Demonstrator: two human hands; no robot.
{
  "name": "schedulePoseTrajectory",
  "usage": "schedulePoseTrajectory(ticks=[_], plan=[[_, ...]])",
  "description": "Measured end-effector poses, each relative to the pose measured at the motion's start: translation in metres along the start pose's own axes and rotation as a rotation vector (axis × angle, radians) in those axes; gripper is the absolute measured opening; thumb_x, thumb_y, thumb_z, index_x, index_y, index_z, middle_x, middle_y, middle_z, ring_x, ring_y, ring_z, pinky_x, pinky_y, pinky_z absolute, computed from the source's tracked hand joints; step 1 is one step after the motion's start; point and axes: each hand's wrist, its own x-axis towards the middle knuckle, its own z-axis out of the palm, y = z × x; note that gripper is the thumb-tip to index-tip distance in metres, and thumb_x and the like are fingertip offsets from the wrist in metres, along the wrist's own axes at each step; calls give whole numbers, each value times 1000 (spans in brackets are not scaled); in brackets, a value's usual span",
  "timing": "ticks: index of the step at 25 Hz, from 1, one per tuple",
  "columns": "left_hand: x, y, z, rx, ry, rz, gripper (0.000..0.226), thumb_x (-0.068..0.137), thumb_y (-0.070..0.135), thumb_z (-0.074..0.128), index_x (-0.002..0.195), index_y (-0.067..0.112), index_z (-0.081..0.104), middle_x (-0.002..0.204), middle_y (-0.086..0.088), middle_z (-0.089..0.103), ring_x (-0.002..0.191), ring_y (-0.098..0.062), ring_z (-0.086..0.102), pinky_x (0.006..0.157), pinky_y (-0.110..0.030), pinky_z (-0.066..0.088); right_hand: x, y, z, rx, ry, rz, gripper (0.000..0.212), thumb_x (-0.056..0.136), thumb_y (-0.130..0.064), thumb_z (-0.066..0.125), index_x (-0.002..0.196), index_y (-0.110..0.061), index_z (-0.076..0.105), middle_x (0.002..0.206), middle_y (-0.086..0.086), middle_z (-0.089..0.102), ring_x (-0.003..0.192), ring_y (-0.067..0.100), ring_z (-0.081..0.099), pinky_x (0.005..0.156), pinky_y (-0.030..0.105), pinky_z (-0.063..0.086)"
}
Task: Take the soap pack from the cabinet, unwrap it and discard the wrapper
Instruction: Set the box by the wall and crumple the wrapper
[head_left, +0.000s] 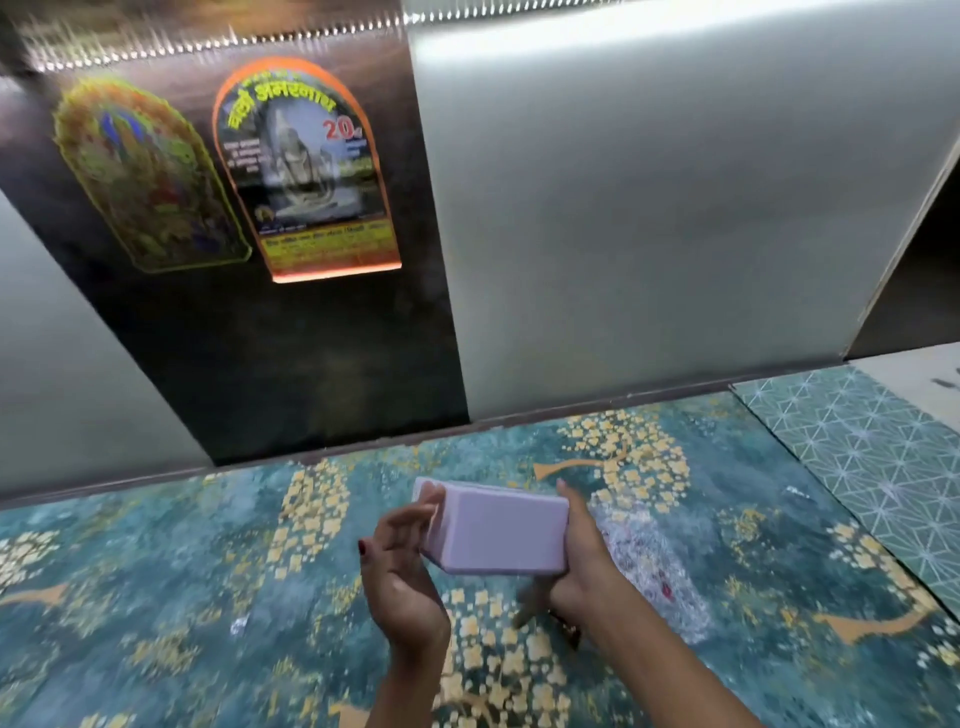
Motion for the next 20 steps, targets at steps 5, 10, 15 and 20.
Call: schedulePoseTrajectory(ticks=[5, 10, 15, 20], plan=[[22, -10, -6, -25, 125, -218, 47, 84, 48, 44, 70, 10, 68, 75, -6, 77, 86, -16, 71, 102, -49, 38, 9, -20, -10, -76, -107, 27, 33, 79, -38, 45, 84, -9, 61, 54, 11, 68, 54, 27, 64, 50, 35, 55], [28, -30, -12, 251, 82, -1050, 57, 78, 53, 50, 113, 9, 57, 109, -11, 61, 94, -34, 60, 79, -50, 43, 36, -12, -14, -55, -71, -237, 65, 42, -36, 62, 104, -19, 58, 66, 2, 74, 55, 18, 67, 41, 24, 51], [43, -39, -6, 222, 30, -1002, 27, 79, 27, 57, 97, 8, 56, 80, -11, 58, 75, -26, 57, 63, -39, 51, 60, -9, -23, -123, -59, -210, 60, 73, -21, 56, 131, -27, 44, 108, 11, 66, 74, 23, 64, 44, 24, 53], [81, -65, 4, 18, 125, -967, 24, 84, 12, 53, 104, 4, 43, 91, -19, 54, 85, -28, 55, 60, -37, 59, 78, -33, -17, -405, 43, -273, 40, 93, -26, 43, 133, -24, 42, 136, 11, 48, 108, 32, 54, 70, 35, 52]])
